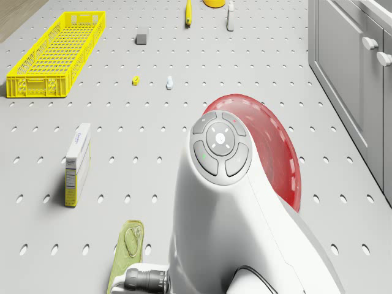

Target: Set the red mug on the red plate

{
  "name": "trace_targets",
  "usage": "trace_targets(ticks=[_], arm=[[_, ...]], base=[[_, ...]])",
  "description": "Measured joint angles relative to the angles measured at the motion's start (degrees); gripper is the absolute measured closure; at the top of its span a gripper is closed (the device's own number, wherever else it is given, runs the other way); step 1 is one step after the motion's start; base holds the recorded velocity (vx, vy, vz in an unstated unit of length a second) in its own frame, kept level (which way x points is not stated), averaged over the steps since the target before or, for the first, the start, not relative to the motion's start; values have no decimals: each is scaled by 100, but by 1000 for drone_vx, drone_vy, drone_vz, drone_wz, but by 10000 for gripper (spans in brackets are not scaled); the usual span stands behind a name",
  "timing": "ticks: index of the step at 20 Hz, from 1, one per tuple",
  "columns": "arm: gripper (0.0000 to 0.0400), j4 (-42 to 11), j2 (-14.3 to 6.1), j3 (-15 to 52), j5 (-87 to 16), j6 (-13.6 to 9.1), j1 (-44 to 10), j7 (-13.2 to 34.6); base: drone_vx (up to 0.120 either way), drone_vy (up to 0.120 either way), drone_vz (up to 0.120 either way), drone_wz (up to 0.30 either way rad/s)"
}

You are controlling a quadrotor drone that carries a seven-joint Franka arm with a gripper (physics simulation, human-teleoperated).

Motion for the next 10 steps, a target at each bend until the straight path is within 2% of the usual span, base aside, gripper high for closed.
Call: trace_targets(ticks=[10], arm=[[0, -12, -371, 242, 4, 66, -432, 313]], base=[[-120, 120, -120, 0]])
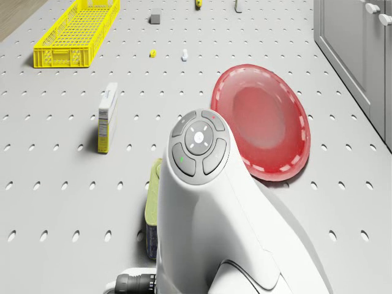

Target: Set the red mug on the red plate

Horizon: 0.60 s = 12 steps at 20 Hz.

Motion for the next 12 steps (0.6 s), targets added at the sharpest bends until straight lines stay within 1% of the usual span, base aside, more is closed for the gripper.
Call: trace_targets(ticks=[8, 9, 12], arm=[[0, 15, -252, 105, 114, 188, -136, 117], [0, 17, -282, 116, 130, 214, -149, 128], [0, 23, -371, 147, 176, 291, -184, 161]], base=[[-120, 120, -120, 0], [0, 0, 0, 0], [0, -120, -13, 0]])
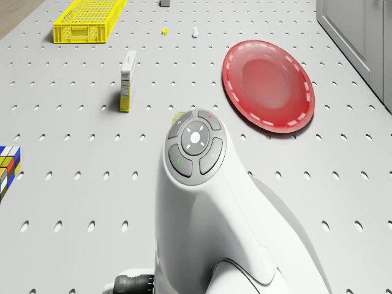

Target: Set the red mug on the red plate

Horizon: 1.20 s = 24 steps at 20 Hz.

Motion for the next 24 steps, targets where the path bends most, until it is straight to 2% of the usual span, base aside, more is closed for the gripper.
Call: trace_targets(ticks=[5, 9, 14, 20, 22, 24], arm=[[0, 10, -143, 47, 75, 128, -52, 49], [0, 18, -254, 81, 132, 229, -89, 84], [0, 27, -387, 120, 201, 351, -132, 124], [0, 37, -539, 161, 277, 492, -178, 167], [0, 40, -588, 174, 301, 537, -193, 181], [0, 44, -636, 186, 325, 582, -207, 194]], base=[[0, -16, -120, 0], [0, -110, -120, 0], [0, -56, -120, 0], [0, -7, -120, 0], [0, -120, -120, 0], [0, 0, 0, 0]])
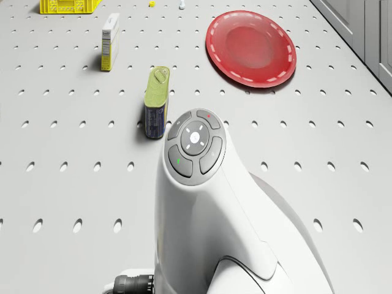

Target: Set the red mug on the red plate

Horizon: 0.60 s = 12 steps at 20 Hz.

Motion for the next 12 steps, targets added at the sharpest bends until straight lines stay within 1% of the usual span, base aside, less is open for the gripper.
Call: trace_targets(ticks=[9, 10, 11, 12], arm=[[0, 45, -244, -186, -122, 295, -26, 12], [66, 48, -265, -194, -124, 319, -31, 16], [118, 51, -285, -199, -124, 341, -36, 19], [158, 54, -305, -202, -123, 362, -41, 23]], base=[[0, 0, 0, 0], [0, 0, 0, 0], [0, 0, 0, 0], [0, 0, 0, 0]])
